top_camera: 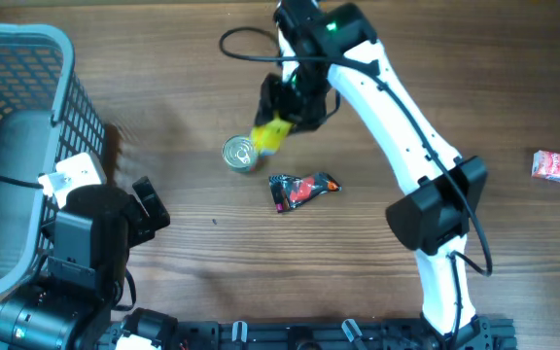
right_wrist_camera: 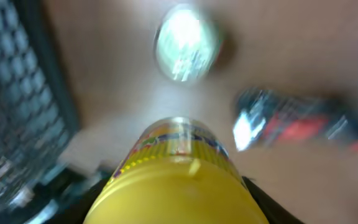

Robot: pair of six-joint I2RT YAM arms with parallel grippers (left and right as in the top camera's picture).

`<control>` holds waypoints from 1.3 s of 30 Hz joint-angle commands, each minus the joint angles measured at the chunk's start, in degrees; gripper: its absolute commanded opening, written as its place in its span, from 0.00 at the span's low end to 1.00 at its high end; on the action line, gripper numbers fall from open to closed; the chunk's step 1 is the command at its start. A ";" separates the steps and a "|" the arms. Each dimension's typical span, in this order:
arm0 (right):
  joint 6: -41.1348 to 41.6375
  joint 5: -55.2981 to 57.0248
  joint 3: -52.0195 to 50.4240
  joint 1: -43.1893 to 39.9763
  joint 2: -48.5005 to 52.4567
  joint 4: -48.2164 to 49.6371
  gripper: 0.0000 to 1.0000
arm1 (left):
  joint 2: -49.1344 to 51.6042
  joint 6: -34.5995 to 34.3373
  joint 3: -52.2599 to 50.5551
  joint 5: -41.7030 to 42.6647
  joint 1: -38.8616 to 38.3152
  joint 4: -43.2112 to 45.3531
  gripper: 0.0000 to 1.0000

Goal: Scan the item barcode
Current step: 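Lift the bottle and raise it toward the scanner, then hold the bottle in front of the scanner window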

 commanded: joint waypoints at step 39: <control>-30.67 22.10 1.09 -7.76 14.36 62.53 0.37 | -0.02 -0.76 0.35 0.31 -0.11 -1.62 1.00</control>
